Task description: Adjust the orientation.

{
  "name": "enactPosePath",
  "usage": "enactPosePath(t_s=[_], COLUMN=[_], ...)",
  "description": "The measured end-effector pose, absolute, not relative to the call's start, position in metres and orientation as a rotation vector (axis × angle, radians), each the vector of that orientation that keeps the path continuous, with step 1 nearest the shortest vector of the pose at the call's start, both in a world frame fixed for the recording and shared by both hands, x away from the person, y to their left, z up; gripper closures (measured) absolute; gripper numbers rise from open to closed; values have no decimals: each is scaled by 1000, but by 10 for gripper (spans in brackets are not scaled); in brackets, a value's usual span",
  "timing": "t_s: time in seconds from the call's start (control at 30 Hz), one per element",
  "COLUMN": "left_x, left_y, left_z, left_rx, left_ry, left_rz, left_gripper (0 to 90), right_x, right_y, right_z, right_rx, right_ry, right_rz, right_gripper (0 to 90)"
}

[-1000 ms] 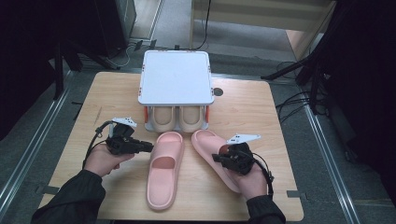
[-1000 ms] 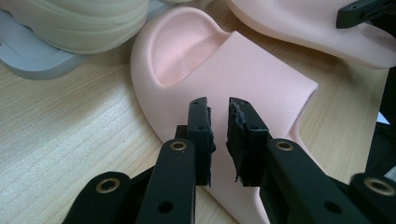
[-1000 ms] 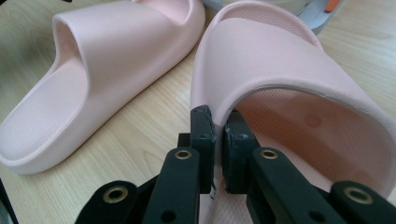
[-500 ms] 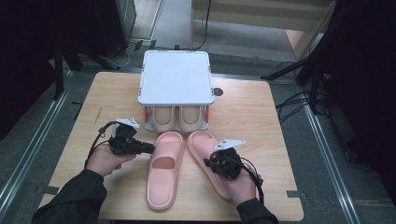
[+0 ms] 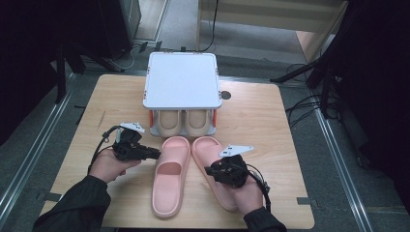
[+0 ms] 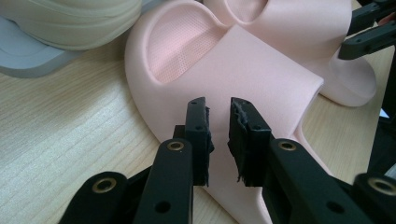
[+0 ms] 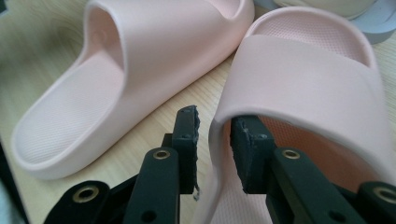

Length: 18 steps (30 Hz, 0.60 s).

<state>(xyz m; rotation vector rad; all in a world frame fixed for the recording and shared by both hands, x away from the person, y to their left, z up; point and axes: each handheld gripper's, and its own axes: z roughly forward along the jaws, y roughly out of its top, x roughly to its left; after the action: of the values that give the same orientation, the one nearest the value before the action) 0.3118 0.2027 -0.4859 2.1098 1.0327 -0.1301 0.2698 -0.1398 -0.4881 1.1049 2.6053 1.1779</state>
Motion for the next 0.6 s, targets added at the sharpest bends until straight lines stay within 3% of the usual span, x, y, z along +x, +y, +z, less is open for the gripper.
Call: enactPosePath(t_s=[0.07,0.27,0.6], left_x=[312,310,318], left_y=[204,207,208], left_z=[-486,-485,-497], left_rx=[2107,2103,2126], left_ry=[1040,1045,1085], left_rz=[-129,-120,-131], left_gripper=[770,771,771], right_x=[268,267,296], right_y=[-146,-170,-203], right_z=[-484,-472,-481], right_rx=[1110,1121,1262], right_ry=[2601,2550,2458], right_rz=[1203,1262,1221], right_gripper=[730,887,900])
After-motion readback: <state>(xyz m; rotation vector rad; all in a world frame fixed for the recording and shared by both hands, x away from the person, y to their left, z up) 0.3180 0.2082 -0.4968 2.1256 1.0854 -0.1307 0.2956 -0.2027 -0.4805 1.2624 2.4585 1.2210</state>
